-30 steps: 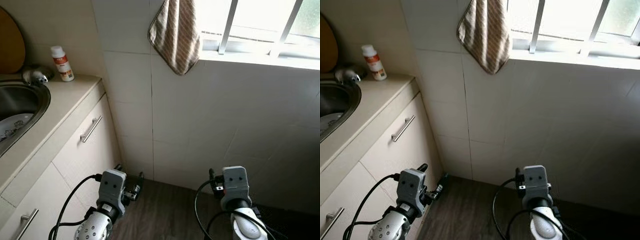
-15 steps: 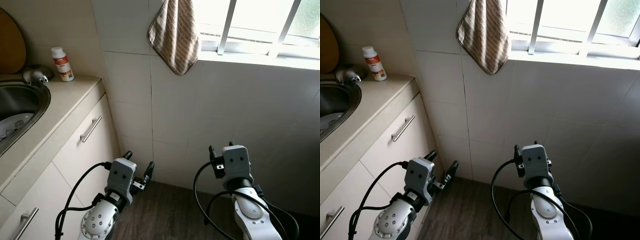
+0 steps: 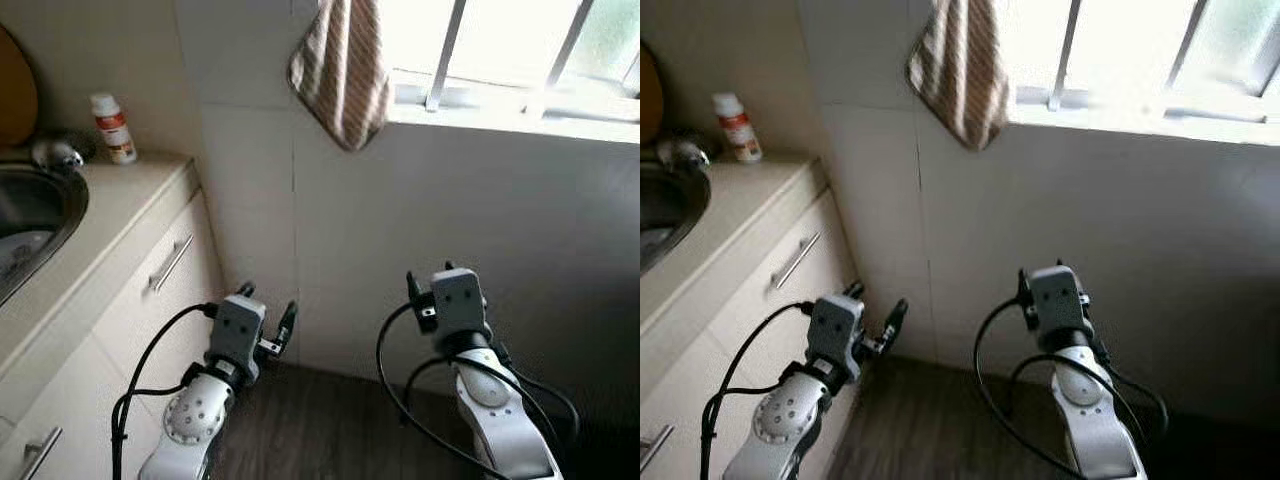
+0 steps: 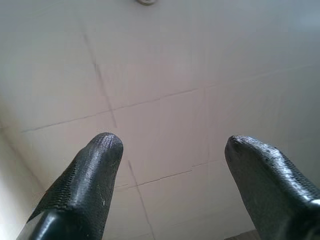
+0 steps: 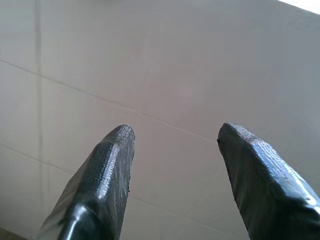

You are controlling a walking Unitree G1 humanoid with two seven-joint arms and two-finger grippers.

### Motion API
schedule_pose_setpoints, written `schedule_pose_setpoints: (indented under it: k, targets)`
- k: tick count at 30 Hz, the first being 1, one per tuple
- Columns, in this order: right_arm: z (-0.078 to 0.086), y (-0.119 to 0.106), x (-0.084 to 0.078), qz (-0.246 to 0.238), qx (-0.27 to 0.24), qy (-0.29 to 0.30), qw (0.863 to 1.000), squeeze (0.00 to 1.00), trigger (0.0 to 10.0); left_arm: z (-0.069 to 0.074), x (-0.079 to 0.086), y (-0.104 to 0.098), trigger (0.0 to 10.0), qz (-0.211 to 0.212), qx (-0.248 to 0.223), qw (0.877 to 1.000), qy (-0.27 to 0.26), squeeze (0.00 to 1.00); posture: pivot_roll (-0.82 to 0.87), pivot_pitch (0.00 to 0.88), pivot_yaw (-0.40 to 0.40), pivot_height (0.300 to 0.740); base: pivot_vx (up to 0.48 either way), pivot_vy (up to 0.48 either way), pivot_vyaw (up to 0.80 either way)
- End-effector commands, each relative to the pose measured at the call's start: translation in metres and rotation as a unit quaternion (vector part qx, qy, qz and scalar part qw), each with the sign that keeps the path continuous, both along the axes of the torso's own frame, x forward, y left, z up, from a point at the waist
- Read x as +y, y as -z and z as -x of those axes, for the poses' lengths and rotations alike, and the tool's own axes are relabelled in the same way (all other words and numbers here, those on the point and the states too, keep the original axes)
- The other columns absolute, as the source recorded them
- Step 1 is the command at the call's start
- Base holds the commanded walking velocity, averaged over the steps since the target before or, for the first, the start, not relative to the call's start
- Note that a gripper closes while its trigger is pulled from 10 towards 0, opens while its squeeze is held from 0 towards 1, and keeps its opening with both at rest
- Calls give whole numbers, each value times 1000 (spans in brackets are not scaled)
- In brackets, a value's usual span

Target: Kitchen organization

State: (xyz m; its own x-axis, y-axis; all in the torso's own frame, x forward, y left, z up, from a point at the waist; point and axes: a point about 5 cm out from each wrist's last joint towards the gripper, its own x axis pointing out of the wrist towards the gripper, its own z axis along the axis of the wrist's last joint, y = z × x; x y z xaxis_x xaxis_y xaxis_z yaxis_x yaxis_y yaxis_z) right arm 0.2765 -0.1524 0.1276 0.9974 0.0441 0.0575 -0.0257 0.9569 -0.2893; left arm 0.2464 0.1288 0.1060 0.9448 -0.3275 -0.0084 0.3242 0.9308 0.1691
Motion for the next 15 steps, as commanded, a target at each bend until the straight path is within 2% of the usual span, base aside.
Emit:
schedule_pose_setpoints:
  k: [1, 2, 4, 15]
  targets:
    - [-2, 0, -4, 11, -5, 9, 1000, 0, 10000, -1, -4, -2, 10000, 1, -10, 1000, 7, 0, -18, 0, -34, 740, 0, 0, -800]
    - [-2, 0, -4, 12, -8, 8, 1000, 0, 10000, -2, -4, -3, 10000, 3, -10, 1000, 7, 0, -18, 0, -34, 740, 0, 0, -800]
    - [-3, -1, -2, 21, -11, 3, 1000, 0, 10000, -2, -4, -2, 10000, 3, -10, 1000, 6, 0, -17, 0, -33, 740, 0, -416, 0]
    - [-3, 0, 3, 32, -12, -10, 999, 0, 10000, -2, -1, -3, 10000, 4, -15, 1000, -6, 0, -5, 0, -39, 740, 0, -469, 0]
